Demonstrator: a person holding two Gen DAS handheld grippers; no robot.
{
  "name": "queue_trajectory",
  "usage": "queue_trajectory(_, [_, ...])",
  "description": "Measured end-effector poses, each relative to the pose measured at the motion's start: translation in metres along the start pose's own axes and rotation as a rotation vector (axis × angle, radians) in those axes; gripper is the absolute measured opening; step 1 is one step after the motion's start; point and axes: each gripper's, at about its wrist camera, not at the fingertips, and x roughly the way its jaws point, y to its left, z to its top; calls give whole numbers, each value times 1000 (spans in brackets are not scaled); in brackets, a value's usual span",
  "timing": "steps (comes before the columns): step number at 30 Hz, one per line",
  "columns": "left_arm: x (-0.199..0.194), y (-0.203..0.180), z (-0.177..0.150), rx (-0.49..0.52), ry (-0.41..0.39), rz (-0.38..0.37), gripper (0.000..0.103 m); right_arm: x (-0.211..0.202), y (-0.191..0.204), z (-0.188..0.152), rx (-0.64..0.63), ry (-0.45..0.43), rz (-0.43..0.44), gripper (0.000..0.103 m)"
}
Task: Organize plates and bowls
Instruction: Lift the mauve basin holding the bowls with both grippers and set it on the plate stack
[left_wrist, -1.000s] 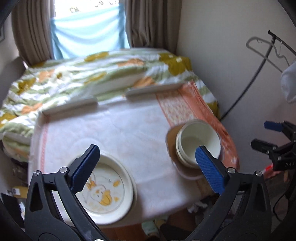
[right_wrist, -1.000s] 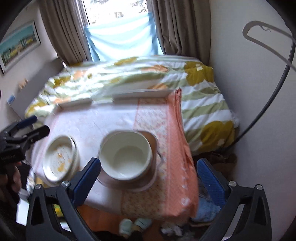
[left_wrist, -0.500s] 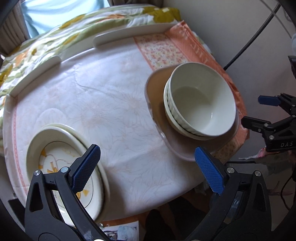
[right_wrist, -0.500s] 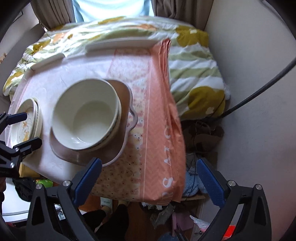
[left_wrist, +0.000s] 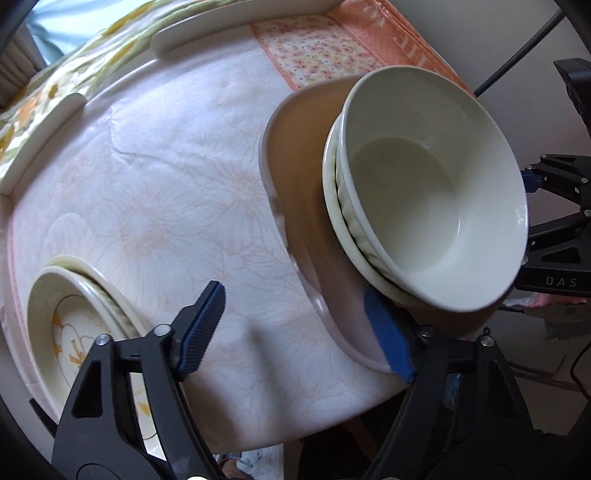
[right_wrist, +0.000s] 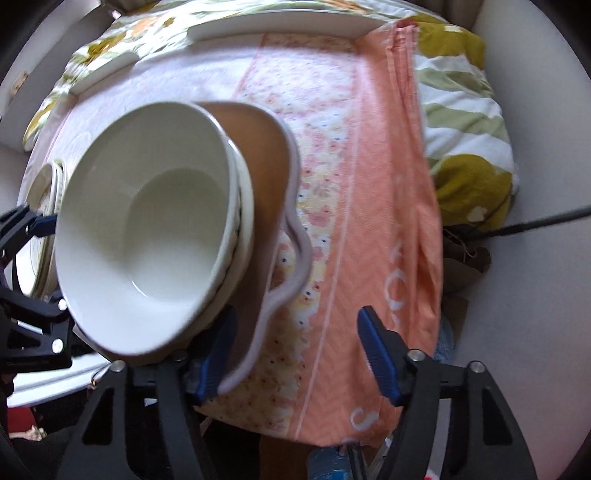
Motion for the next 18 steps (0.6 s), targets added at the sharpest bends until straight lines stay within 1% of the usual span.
queue_trajectory(1, [3, 0, 1, 2, 4, -4, 63, 2, 2, 0, -20, 3, 4, 54])
queue_trajectory(2, [7, 0, 3, 4, 10, -9, 60, 4, 4, 0, -43, 3, 11, 51])
queue_trajectory(3, [10, 0, 5, 5, 14, -19, 51, 5, 6, 0, -58, 2, 19, 48])
queue_trajectory(4, [13, 0, 7, 4, 14, -39, 45, 7, 7, -1, -75, 1, 28, 46])
queue_trajectory(5, [14, -1, 8, 12, 12, -43, 43, 8, 8, -1, -90, 0, 33, 43])
queue_trajectory(6, [14, -4, 9, 32, 0, -39, 40, 8, 9, -2, -108, -7, 38, 41])
queue_trajectory(7, [14, -7, 10, 58, -8, -45, 33, 7, 10, -3, -128, -21, 47, 38])
queue_trajectory(8, [14, -10, 11, 76, -13, -53, 29, 6, 11, -3, -142, -30, 53, 33])
queue_trajectory(9, [13, -13, 11, 99, -19, -65, 21, 5, 12, -4, -154, -38, 60, 30])
queue_trajectory(10, [12, -17, 11, 119, -23, -70, 15, 5, 13, -5, -164, -47, 74, 27])
queue_trajectory(12, [11, -24, 10, 159, -37, -37, 15, 3, 21, -7, -193, -61, 91, 13])
queue_trajectory(14, [11, -24, 11, 148, -41, -45, 15, 0, 31, -9, -230, -77, 59, 13])
queue_trajectory(18, [8, -28, 10, 157, -52, -27, 15, -5, 35, -13, -225, -89, 59, 13])
